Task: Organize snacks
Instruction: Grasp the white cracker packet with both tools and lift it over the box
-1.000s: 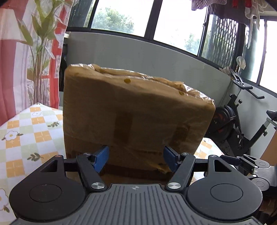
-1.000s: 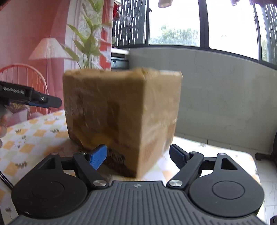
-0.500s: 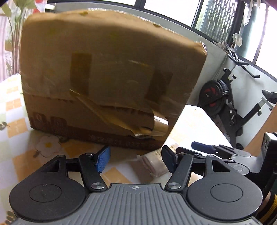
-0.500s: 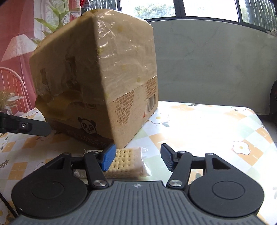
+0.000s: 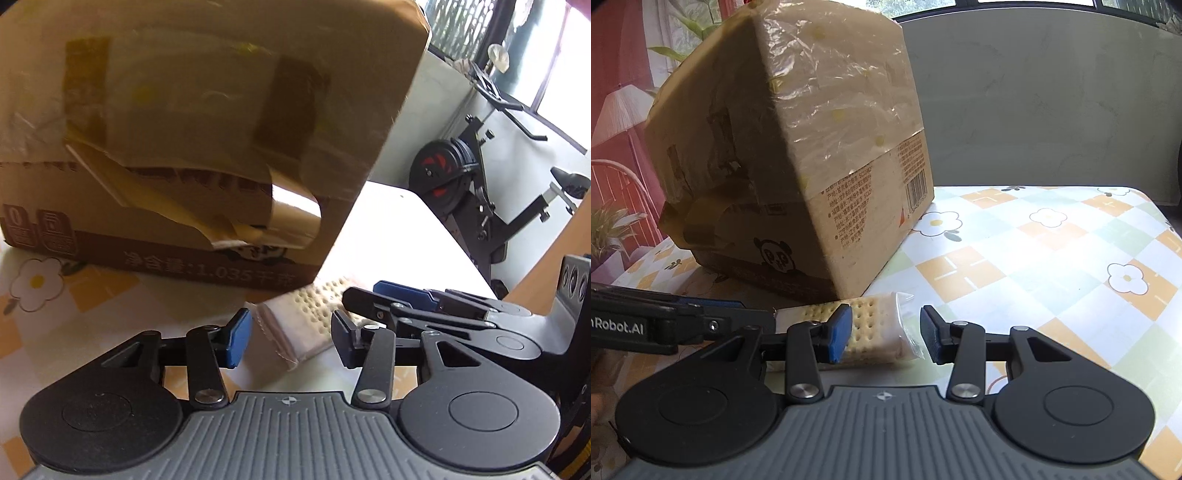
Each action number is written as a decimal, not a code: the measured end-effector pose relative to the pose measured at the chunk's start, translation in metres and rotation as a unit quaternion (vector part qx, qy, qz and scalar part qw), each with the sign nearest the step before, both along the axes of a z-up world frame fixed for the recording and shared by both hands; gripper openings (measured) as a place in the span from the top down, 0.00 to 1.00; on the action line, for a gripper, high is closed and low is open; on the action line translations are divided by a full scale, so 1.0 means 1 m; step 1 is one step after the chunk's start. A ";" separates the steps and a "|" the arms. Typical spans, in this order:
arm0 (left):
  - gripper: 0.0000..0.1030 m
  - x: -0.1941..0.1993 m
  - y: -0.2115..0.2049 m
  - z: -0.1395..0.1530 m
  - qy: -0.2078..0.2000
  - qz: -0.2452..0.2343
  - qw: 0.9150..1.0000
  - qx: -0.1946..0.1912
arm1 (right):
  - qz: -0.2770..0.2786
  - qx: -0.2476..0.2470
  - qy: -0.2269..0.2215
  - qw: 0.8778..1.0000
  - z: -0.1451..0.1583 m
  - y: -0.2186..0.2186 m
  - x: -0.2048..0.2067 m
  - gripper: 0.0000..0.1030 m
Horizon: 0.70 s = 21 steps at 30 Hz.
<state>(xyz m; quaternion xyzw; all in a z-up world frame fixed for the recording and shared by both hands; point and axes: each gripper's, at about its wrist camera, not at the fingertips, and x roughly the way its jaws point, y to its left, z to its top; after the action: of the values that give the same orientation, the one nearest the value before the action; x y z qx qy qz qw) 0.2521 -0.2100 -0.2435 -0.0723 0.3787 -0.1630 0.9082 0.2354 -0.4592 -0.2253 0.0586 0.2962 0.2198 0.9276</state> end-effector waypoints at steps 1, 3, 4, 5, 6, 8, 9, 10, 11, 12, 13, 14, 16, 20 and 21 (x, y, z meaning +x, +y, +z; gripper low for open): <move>0.51 0.001 -0.001 -0.002 0.002 0.000 1.000 -0.001 | 0.003 0.001 0.000 1.000 0.000 0.000 0.000 0.59; 0.51 0.003 -0.001 -0.006 0.008 0.002 1.000 -0.004 | 0.006 0.001 0.000 1.000 0.000 0.001 0.000 0.59; 0.52 0.005 0.000 -0.008 0.011 0.004 1.000 -0.006 | 0.007 0.002 0.001 1.000 0.000 0.001 0.000 0.59; 0.52 0.006 0.000 -0.009 0.014 0.004 1.000 -0.008 | 0.007 0.003 0.002 1.000 0.000 0.001 0.000 0.59; 0.52 0.008 -0.001 -0.010 0.016 0.003 1.000 -0.007 | 0.007 0.007 0.004 1.000 0.000 0.001 0.001 0.59; 0.53 0.010 -0.003 -0.011 0.016 -0.002 1.000 -0.003 | 0.008 0.017 0.011 1.000 -0.002 -0.002 0.005 0.59; 0.53 0.011 -0.005 -0.013 0.016 -0.005 1.000 -0.004 | 0.009 0.023 0.015 1.000 -0.002 -0.003 0.005 0.59; 0.53 0.013 -0.005 -0.014 0.018 -0.006 1.000 -0.007 | 0.009 0.028 0.018 0.999 -0.003 -0.004 0.006 0.59; 0.53 0.015 -0.005 -0.016 0.020 -0.006 1.000 -0.011 | 0.010 0.032 0.021 0.999 -0.003 -0.005 0.007 0.59; 0.53 0.016 -0.005 -0.017 0.021 -0.003 1.000 -0.012 | 0.010 0.035 0.023 0.999 -0.003 -0.006 0.008 0.59; 0.55 0.016 -0.004 -0.019 0.023 -0.003 1.000 -0.017 | 0.011 0.038 0.025 0.999 -0.004 -0.006 0.008 0.59; 0.56 0.016 -0.003 -0.019 0.023 -0.004 0.999 -0.023 | 0.011 0.040 0.027 0.999 -0.004 -0.006 0.008 0.59; 0.61 0.016 0.002 -0.020 0.022 -0.007 0.999 -0.030 | 0.012 0.042 0.028 0.999 -0.004 -0.007 0.008 0.59; 0.67 0.021 0.010 -0.022 0.030 -0.009 0.998 -0.045 | 0.016 0.045 0.033 0.998 -0.003 -0.005 0.008 0.60; 0.67 0.021 0.011 -0.022 0.030 -0.010 0.999 -0.044 | 0.020 0.046 0.039 0.998 -0.002 -0.005 0.008 0.60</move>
<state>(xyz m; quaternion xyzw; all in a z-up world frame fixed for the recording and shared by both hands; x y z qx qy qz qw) 0.2732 -0.1987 -0.2652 -0.1130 0.3995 -0.1863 0.8905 0.2438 -0.4646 -0.2277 0.1038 0.3227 0.2492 0.9072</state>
